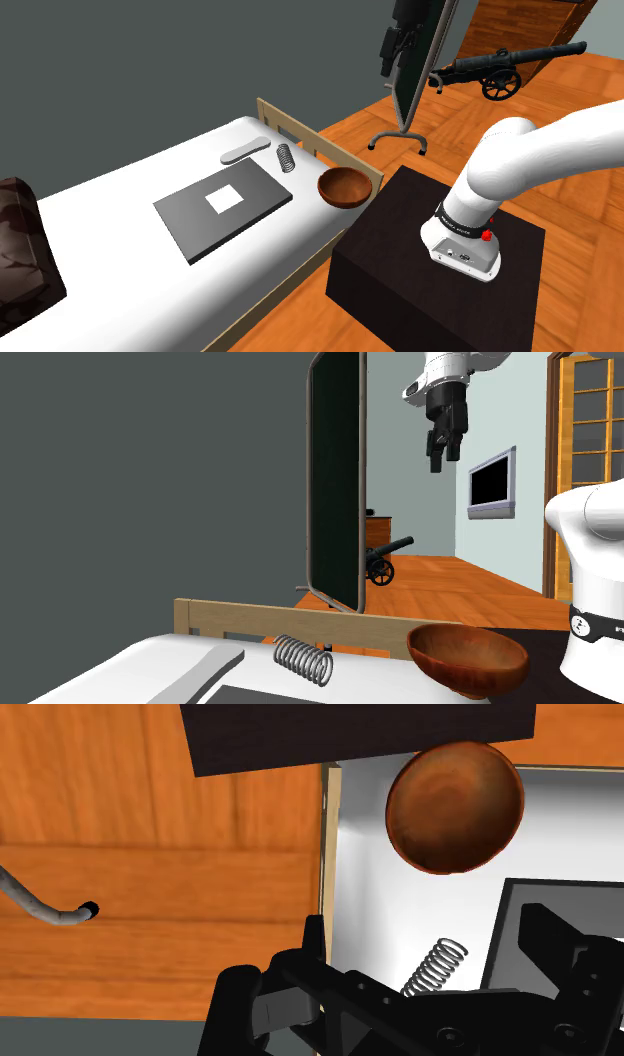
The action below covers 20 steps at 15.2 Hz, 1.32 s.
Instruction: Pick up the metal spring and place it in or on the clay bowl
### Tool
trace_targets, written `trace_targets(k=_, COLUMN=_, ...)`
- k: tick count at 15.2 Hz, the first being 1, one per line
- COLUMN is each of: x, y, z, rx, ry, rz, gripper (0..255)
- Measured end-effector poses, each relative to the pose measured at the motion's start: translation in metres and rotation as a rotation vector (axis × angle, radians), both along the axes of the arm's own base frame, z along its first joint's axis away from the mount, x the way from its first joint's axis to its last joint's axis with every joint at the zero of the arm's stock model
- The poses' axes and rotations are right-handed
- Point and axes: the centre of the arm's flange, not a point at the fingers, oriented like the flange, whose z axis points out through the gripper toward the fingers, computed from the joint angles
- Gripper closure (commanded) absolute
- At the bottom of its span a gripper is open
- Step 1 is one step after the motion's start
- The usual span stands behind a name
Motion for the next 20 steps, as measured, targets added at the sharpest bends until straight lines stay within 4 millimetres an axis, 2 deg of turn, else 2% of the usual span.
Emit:
trace_targets(k=2, x=0.003, y=0.003, z=-0.006, rx=0.001, ry=0.000, rz=-0.006, gripper=0)
trace_targets(k=5, x=0.020, y=0.015, z=-0.031, rx=0.007, ry=-0.003, rz=-0.038, gripper=0)
trace_targets(k=7, x=0.036, y=0.025, z=-0.051, rx=0.012, ry=-0.005, rz=-0.062, gripper=0)
trace_targets(k=13, x=0.080, y=0.039, z=-0.109, rx=0.027, ry=-0.013, rz=-0.140, gripper=0)
trace_targets(k=16, x=0.104, y=0.054, z=-0.138, rx=0.034, ry=-0.018, rz=-0.179, gripper=0)
trace_targets(k=20, x=0.135, y=0.062, z=-0.178, rx=0.044, ry=-0.025, rz=-0.231, gripper=0)
